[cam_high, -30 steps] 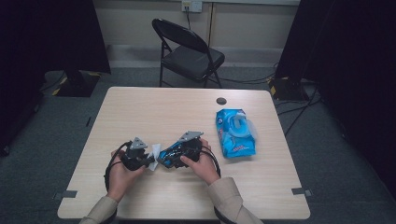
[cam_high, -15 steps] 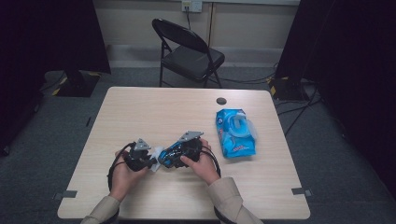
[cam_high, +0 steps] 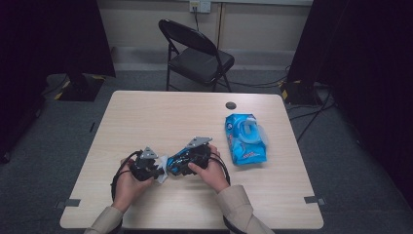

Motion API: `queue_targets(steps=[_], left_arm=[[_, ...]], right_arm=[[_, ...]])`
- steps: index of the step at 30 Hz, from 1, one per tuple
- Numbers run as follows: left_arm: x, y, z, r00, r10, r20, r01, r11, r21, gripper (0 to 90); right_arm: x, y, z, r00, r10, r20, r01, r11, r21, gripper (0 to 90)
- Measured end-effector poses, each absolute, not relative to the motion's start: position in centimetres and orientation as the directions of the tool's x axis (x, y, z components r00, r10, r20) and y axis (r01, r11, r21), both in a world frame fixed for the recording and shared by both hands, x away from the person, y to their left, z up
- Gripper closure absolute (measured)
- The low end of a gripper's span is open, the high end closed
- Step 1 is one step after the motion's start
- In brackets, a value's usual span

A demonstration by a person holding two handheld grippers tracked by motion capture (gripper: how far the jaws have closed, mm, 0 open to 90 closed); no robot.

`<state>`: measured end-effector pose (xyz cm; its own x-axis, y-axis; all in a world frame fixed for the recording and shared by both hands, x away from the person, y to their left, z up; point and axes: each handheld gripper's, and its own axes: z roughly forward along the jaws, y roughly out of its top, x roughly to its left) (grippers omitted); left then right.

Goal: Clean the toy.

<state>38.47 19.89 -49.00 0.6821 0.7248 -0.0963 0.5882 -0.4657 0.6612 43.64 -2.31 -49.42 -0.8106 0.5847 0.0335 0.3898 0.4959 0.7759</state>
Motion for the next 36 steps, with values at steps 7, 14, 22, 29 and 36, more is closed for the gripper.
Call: queue_targets(steps=[7, 14, 22, 29, 36], left_arm=[[38.1, 19.4, -49.0, 0.688, 0.719, -0.100, 0.589, -0.472, 0.656, 81.5], [37.6, 18.9, -48.9, 0.702, 0.706, -0.093, 0.577, -0.487, 0.655, 81.6], [37.1, 18.5, -48.9, 0.704, 0.702, -0.110, 0.582, -0.480, 0.657, 81.6], [36.3, 16.2, -48.9, 0.753, 0.648, -0.114, 0.547, -0.520, 0.656, 81.5], [35.9, 15.3, -48.9, 0.776, 0.605, -0.180, 0.548, -0.505, 0.666, 81.4]], right_arm=[[43.6, -2.3, -49.5, -0.810, 0.586, 0.034, 0.389, 0.492, 0.779, 4.1], [43.6, -2.3, -49.5, -0.810, 0.586, 0.034, 0.388, 0.492, 0.780, 4.2], [43.6, -2.4, -49.5, -0.809, 0.586, 0.034, 0.387, 0.490, 0.781, 4.1], [43.6, -2.4, -49.5, -0.809, 0.586, 0.035, 0.387, 0.488, 0.782, 4.2], [43.5, -2.5, -49.7, -0.809, 0.587, 0.037, 0.380, 0.474, 0.794, 4.2]])
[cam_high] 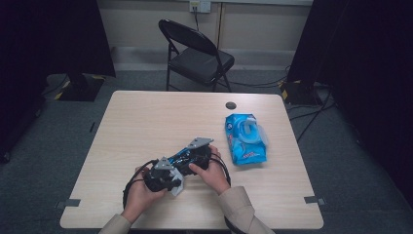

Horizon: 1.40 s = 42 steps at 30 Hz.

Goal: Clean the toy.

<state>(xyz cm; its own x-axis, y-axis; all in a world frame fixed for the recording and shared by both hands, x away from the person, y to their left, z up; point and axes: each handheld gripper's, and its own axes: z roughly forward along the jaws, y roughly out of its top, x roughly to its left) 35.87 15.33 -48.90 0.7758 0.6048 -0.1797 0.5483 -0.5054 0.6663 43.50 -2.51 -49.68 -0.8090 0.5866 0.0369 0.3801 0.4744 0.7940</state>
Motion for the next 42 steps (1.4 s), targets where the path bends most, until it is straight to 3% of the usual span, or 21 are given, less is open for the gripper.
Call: queue_targets(steps=[9, 19, 29, 42], left_arm=[[35.4, 16.1, -47.5, 0.785, 0.571, -0.242, 0.555, -0.474, 0.683, 81.4], [36.3, 20.0, -44.9, 0.747, 0.618, -0.243, 0.556, -0.381, 0.739, 81.3], [40.8, 22.1, -44.3, 0.689, 0.694, -0.209, 0.585, -0.362, 0.726, 81.0], [48.0, 18.5, -46.1, 0.695, 0.694, -0.191, 0.605, -0.419, 0.677, 80.8]], right_arm=[[43.4, -2.7, -49.9, -0.808, 0.587, 0.038, 0.370, 0.458, 0.808, 4.2], [43.3, -2.8, -50.1, -0.807, 0.589, 0.040, 0.362, 0.441, 0.821, 4.2], [43.3, -2.9, -50.2, -0.808, 0.587, 0.040, 0.358, 0.436, 0.826, 4.2], [43.3, -3.0, -50.3, -0.813, 0.580, 0.041, 0.347, 0.428, 0.834, 4.2]])
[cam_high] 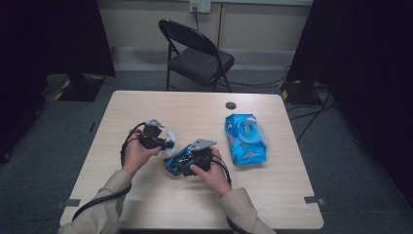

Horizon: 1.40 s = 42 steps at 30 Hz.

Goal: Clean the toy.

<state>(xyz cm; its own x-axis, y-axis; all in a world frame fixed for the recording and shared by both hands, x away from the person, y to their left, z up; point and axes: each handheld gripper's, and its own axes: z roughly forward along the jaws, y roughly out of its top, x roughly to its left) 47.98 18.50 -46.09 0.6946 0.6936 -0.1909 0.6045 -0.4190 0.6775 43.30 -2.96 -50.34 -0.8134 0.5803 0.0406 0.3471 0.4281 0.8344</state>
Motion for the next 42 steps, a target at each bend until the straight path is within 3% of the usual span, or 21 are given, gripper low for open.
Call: queue_targets(steps=[18, 42], left_arm=[[52.0, 14.2, -49.0, 0.694, 0.682, -0.229, 0.634, -0.429, 0.643, 81.0], [48.8, 16.6, -48.9, 0.696, 0.672, -0.253, 0.653, -0.447, 0.611, 81.6]], right_arm=[[43.5, -2.8, -50.1, -0.820, 0.572, 0.040, 0.354, 0.450, 0.820, 4.2], [43.6, -2.7, -49.9, -0.821, 0.570, 0.039, 0.362, 0.466, 0.807, 4.1]])
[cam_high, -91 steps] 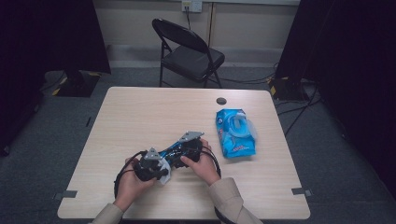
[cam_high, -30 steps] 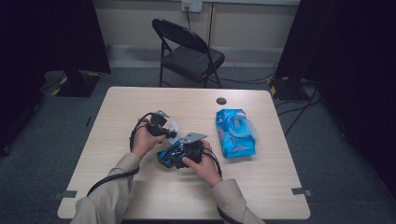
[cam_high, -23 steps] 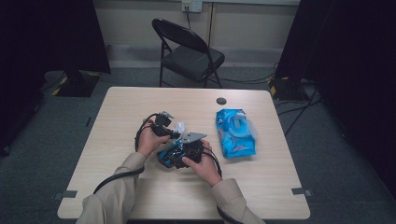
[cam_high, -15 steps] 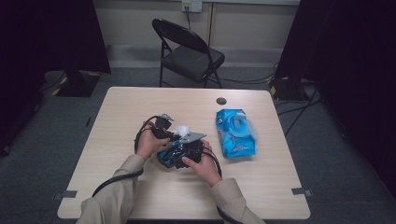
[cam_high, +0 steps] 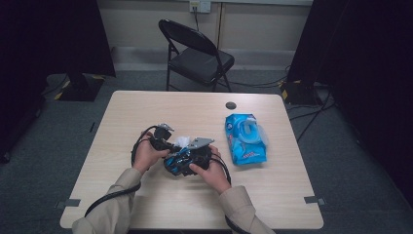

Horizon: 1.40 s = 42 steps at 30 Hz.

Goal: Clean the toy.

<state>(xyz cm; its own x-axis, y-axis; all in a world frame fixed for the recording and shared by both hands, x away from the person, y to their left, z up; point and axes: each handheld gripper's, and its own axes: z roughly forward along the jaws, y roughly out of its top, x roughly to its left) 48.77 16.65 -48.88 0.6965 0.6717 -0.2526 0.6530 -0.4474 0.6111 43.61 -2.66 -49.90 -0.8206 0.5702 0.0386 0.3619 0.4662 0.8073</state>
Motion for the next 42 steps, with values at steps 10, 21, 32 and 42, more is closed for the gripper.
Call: queue_targets(steps=[10, 21, 32, 42], left_arm=[[47.7, 17.9, -48.8, 0.684, 0.683, -0.256, 0.666, -0.442, 0.601, 81.6], [46.8, 19.1, -48.7, 0.676, 0.690, -0.260, 0.676, -0.439, 0.593, 81.6], [46.2, 19.9, -48.6, 0.665, 0.695, -0.272, 0.684, -0.421, 0.596, 81.6], [45.7, 20.2, -48.4, 0.662, 0.698, -0.272, 0.685, -0.416, 0.598, 81.6]], right_arm=[[43.7, -2.6, -49.8, -0.822, 0.569, 0.037, 0.365, 0.475, 0.801, 4.1], [43.6, -2.6, -49.8, -0.822, 0.568, 0.037, 0.364, 0.473, 0.802, 4.1], [43.7, -2.6, -49.8, -0.823, 0.567, 0.037, 0.363, 0.474, 0.803, 4.1], [43.6, -2.6, -49.9, -0.822, 0.568, 0.037, 0.361, 0.471, 0.805, 4.2]])
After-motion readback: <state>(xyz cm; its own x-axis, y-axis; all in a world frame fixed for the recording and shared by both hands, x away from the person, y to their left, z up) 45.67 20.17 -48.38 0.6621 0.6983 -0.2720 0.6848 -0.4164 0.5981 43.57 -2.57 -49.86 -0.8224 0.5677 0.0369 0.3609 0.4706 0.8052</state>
